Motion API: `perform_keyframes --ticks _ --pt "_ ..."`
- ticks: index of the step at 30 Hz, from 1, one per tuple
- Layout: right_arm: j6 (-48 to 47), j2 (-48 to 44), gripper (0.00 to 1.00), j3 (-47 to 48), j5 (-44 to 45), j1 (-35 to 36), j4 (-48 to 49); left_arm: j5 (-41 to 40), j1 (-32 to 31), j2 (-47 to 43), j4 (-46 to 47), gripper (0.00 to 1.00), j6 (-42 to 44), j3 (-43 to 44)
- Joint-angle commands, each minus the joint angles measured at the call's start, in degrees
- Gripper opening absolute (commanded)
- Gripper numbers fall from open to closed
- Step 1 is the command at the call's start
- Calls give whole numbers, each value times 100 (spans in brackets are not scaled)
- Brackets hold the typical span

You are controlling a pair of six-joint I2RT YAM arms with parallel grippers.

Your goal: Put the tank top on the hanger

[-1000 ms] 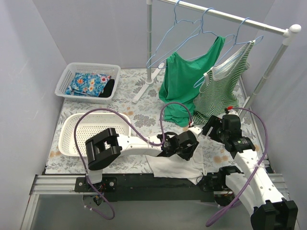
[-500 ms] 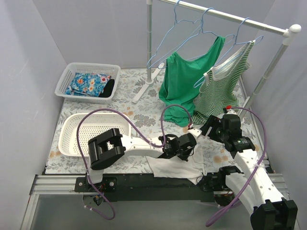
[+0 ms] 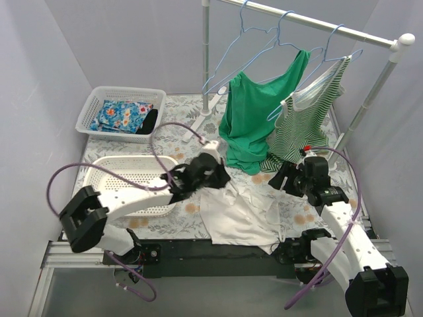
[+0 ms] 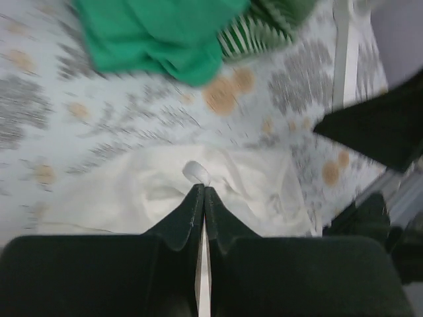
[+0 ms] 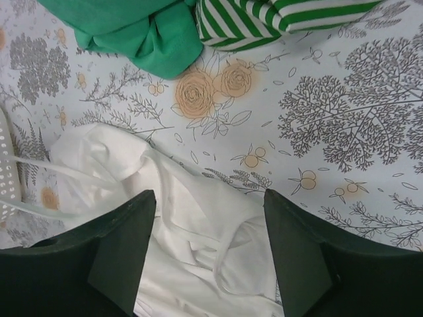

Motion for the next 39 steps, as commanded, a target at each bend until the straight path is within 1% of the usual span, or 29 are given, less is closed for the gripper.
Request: perform_keyframes --ticks 1,2,4,5,8,10,12,13,14,17,21,23,24,27,28,31,32,35,36,37,39 --pt "-190 126 74 -120 -518 37 263 -375 1046 -1174 47 0 -594 -581" --pt "-190 126 74 -102 -518 72 263 -420 1370 -1498 -41 0 -655 -635" --pt "-173 117 74 -58 -509 107 263 -490 1653 -1790 -243 0 -849 -810" --pt "-164 135 74 -50 -509 142 263 -552 1881 -2096 -288 0 -910 -854" --pt "-94 187 73 -41 -509 300 289 -404 2198 -2423 -332 0 -946 -1012" --pt "20 196 72 -84 -439 441 360 -254 2235 -2468 -350 0 -867 -1022" --pt "117 205 72 -111 -369 731 421 -70 2235 -2407 -394 0 -849 -1004" --pt "178 231 71 -120 -220 845 474 -25 2235 -2363 -394 0 -867 -1022" --pt "283 240 71 -120 -88 1107 474 10 2235 -2363 -376 0 -884 -1074" --pt "407 284 70 -146 378 1434 544 150 2235 -2354 -315 0 -911 -1171" --pt "425 459 68 -155 791 1444 842 326 2235 -2345 -315 0 -972 -1311" --pt "460 705 66 -85 757 1444 1192 476 2235 -2380 -271 0 -998 -1400" --pt "530 819 64 -50 713 1444 1325 528 2235 -2389 -271 0 -1007 -1443" --pt "662 1443 62 134 678 1479 1827 660 2235 -2459 -262 0 -1025 -1584" --pt "706 1784 61 205 695 1496 1941 687 2235 -2494 -262 0 -1025 -1671" --pt "995 2286 60 346 809 1724 2319 757 2235 -2573 -297 0 -1034 -1777" --pt "1092 2384 60 355 818 1777 2694 757 2235 -2626 -315 0 -1042 -1786" --pt "1496 2753 60 442 1125 1926 3074 757 2235 -2749 -411 0 -1016 -1822" --pt "1550 2858 60 521 1317 1979 3171 757 2235 -2802 -438 0 -999 -1822" --pt "1759 3225 59 713 1667 2197 3242 757 2235 -2933 -542 0 -946 -1813" --pt "1989 3483 56 663 2091 2270 3400 757 2235 -3074 -640 0 -876 -1743"
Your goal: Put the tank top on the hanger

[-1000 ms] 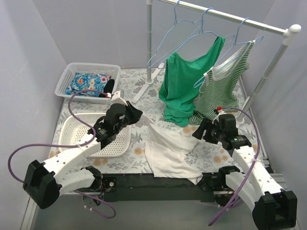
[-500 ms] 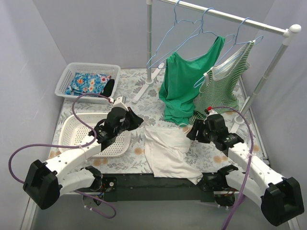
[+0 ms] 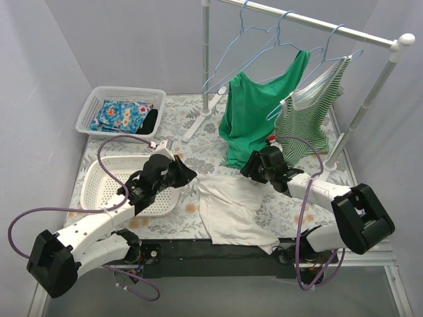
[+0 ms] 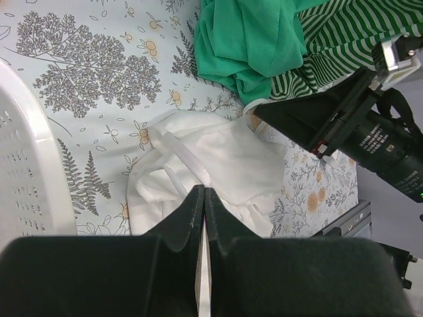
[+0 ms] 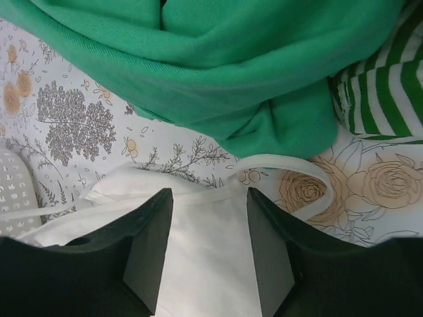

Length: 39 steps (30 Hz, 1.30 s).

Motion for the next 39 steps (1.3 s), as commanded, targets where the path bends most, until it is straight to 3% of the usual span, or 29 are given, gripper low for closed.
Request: perform_keyframes --ticks 1,15,19,21,25,27,34,39 --pt "588 384 56 164 847 180 629 225 5 -397 -225 0 147 45" --pt "1151 903 45 85 1216 391 929 1071 5 -1522 -927 0 464 133" --pt "1169 693 31 -91 1278 391 929 966 5 -1794 -1279 0 508 256" --pt "1152 421 29 -205 1400 391 850 852 5 -1978 -1507 0 551 326" --pt "994 -89 7 -276 1498 391 684 667 5 -2242 -1833 0 604 511" --pt "871 -476 1 -267 1401 391 473 500 5 -2365 -2000 0 604 634" --pt "204 -2074 1 425 1112 540 -476 -483 5 -2209 -2062 0 806 1407" --pt "-385 -2472 1 1515 760 664 -1004 -1179 5 -1454 -1737 0 1070 2748"
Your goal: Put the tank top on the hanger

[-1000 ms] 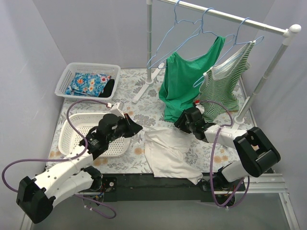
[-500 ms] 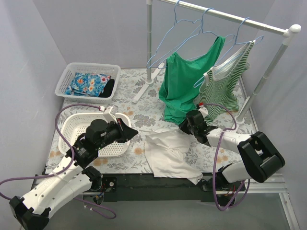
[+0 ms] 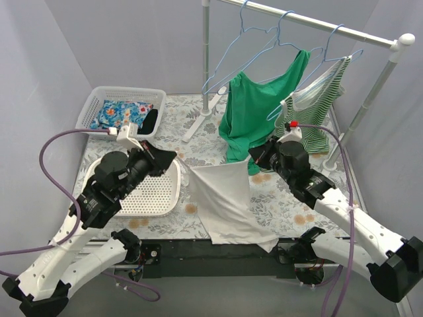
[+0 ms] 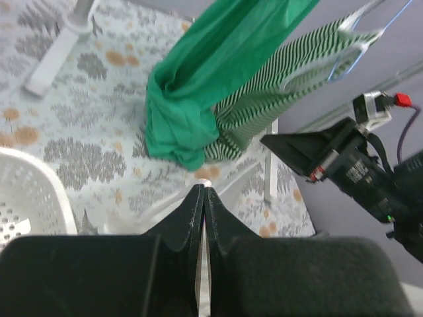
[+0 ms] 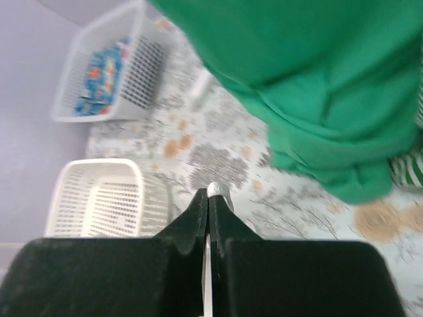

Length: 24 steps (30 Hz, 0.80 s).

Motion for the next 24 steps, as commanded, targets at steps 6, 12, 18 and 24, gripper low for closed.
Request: perform_keyframes --ticks 6,12,18,24 --pt "-1107 128 1 2742 -924 128 -582 -856 5 1586 991 0 909 2718" --pt "-1643 586 1 4113 -802 120 -845 -532 5 2482 1177 0 1296 4013" --pt "-1855 384 1 3914 -582 128 -916 -119 5 2239 1116 0 1015 3313" --pt "-1444 -380 1 2132 -1134 128 -855 793 5 1352 791 0 313 1182"
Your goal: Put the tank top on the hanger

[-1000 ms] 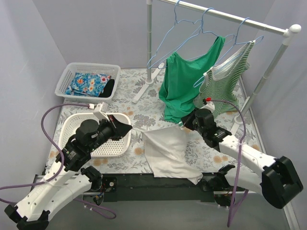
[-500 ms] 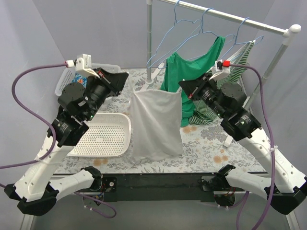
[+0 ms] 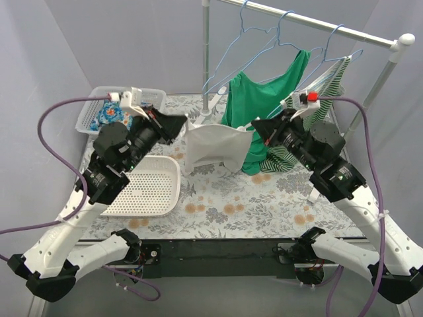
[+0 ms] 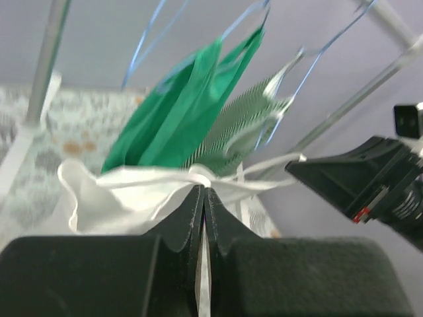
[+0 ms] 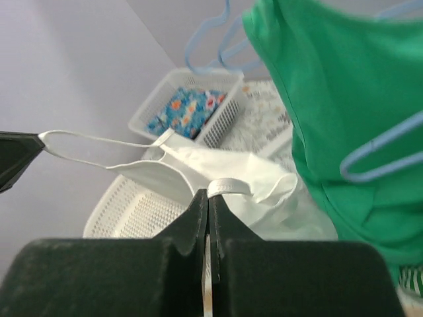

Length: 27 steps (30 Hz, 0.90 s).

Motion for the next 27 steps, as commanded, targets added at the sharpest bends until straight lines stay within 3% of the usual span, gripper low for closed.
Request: perform_keyframes --ticks 1,5,7,12,13,16,17,18,20,23,27 --pt "326 -651 1 -1233 -610 34 -20 898 5 -623 -401 0 -623 -1557" --pt "950 -1522 1 -3452 -920 34 42 1574 -3 -1326 -313 0 -1291 -3324" --pt "1256 -1997 1 -4133 -920 34 7 2091 -3 -1503 -155 0 -1555 -4070" --pt "1829 -2560 1 -5672 -1245 43 86 2727 -65 -1442 65 0 -1758 -4891" --pt "1908 -2604 1 -5779 -1280 43 42 2823 -108 -1433 65 0 -1732 -4979" --pt "1961 -2745 19 -5991 -1272 43 -168 2999 -127 -1302 21 10 -1601 -5015" --pt "1944 -2771 30 -6000 -1246 43 -213 3078 -127 -1275 -5 23 -1565 -4963" --pt "1935 -2841 34 -5983 -1211 43 -257 3079 -127 -1249 -118 30 -1521 -4919" --pt "1839 -2868 44 -5869 -1079 43 -467 2983 -135 -1248 -294 36 -1381 -4700" --pt "1707 -2860 54 -5553 -903 43 -800 2693 -135 -1318 -690 52 -1197 -4375" --pt "1531 -2798 60 -5148 -544 52 -1319 2061 -135 -1372 -1199 61 -933 -3454"
